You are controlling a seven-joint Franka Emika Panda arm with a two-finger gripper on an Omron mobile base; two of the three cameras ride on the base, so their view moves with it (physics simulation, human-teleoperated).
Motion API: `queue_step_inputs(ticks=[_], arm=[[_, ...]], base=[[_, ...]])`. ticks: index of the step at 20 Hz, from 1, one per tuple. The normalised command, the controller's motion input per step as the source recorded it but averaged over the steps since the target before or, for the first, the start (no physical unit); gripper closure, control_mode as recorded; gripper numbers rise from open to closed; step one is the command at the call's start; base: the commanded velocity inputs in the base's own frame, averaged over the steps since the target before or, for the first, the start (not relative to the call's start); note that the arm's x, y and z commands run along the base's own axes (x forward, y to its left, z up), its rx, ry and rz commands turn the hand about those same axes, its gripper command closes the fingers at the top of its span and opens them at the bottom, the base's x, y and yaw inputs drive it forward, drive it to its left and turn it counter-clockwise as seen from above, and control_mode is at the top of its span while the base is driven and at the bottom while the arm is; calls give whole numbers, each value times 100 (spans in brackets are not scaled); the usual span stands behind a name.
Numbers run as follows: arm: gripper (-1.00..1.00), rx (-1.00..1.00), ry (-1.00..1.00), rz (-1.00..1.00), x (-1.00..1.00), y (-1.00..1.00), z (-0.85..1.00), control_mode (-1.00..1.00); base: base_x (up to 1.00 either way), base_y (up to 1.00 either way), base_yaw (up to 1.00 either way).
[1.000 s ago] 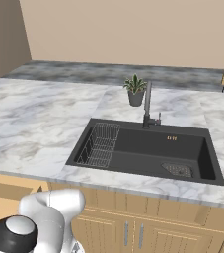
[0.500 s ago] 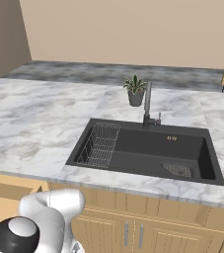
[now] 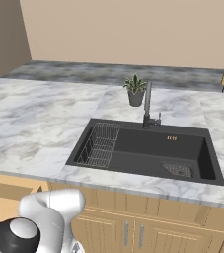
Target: Take the tongs from the drawer on the left and place them on the dining counter next to the tray containing the kebab skewer.
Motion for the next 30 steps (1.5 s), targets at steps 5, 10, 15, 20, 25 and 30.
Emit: queue_step_inputs(ticks=[5, 10, 15, 20, 25, 30], arm=[[-100, 0, -6, 0, 41, -3, 0, -100], [-100, 0, -13, 0, 43, 0, 0, -100], [-100, 0, -14, 2, 46, 0, 0, -100], [-100, 0, -9, 10, 35, 0, 0, -100], [-100, 6, -6, 12, 28, 0, 0, -100], [-100, 9, -5, 18, 29, 0, 0, -100]], base=[[0, 0, 0], [0, 0, 0], [0, 0, 0], [0, 0, 0], [0, 0, 0], [0, 0, 0]])
